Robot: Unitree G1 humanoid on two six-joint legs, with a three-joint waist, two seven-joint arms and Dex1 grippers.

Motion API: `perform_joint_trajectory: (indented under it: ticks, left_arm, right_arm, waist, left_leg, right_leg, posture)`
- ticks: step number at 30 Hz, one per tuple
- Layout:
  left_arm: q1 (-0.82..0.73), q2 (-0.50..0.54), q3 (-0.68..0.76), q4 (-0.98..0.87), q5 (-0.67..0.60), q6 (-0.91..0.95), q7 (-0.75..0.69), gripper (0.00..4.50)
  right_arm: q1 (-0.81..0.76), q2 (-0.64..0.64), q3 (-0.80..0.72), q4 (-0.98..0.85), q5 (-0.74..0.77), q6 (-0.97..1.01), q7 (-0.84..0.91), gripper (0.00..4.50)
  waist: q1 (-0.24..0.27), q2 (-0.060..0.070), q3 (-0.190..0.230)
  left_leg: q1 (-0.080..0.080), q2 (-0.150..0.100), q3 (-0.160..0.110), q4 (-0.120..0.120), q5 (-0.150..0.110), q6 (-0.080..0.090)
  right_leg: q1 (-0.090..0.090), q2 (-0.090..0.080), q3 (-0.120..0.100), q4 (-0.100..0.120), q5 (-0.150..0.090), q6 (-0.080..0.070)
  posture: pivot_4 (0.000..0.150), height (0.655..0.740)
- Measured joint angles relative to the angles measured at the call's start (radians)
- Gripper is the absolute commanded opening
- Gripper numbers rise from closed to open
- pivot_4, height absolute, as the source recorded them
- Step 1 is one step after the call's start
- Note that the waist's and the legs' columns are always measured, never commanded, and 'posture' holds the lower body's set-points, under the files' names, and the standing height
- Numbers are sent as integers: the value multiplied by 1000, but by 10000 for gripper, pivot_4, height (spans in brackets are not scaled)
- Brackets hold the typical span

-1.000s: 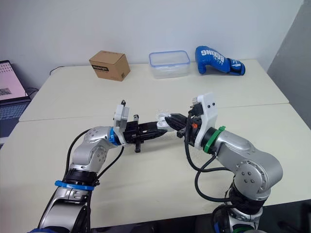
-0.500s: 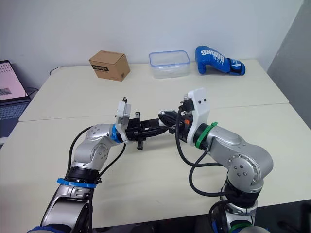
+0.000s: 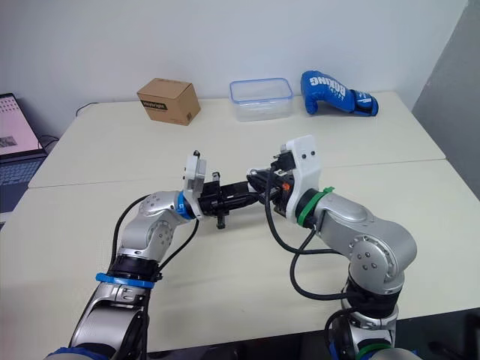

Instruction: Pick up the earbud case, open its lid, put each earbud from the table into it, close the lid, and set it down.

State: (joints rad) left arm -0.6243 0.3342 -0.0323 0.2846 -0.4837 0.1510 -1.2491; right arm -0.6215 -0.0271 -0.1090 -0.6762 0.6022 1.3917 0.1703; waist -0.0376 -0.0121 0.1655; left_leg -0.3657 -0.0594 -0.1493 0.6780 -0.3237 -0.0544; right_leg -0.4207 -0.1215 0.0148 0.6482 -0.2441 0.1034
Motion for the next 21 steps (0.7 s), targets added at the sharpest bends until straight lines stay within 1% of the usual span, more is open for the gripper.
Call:
perform_joint_trajectory:
  ticks: [7, 8, 13, 18, 21]
  left_arm:
    - [0, -4, 0, 2, 9, -8, 4, 7929]
    - [0, -4, 0, 2, 10, -9, 4, 7929]
    - [-4, -4, 4, 21, 14, -14, 19, 7929]
    - [-8, -2, 27, 21, 13, -29, 14, 7929]
    - [-7, -2, 30, 21, 13, -30, 5, 7929]
  right_arm:
    - [5, 4, 1, -13, 3, 16, -32, 3987]
    - [7, 2, 0, -15, 6, 18, -32, 11083]
    - [15, -21, 14, -24, 21, 3, -14, 27879]
    - [16, -90, 5, -24, 30, -56, 21, 27879]
    - [10, -149, -31, -24, 59, -92, 64, 27879]
  waist:
    - [0, 0, 0]
    - [0, 0, 0]
    - [0, 0, 0]
    - [1, 0, 0]
    - [1, 0, 0]
  left_leg:
    - [0, 0, 0, 0, 0, 0]
    - [0, 0, 0, 0, 0, 0]
    - [0, 0, 0, 0, 0, 0]
    - [0, 0, 0, 0, 0, 0]
    - [0, 0, 0, 0, 0, 0]
  right_leg:
    - [0, 0, 0, 0, 0, 0]
    - [0, 0, 0, 0, 0, 0]
    - [0, 0, 0, 0, 0, 0]
    - [0, 0, 0, -1, 0, 0]
    - [1, 0, 0, -1, 0, 0]
  posture:
    - [1500, 7307]
    - [1500, 7307]
    - [1500, 7307]
    - [1500, 7307]
    - [1500, 7307]
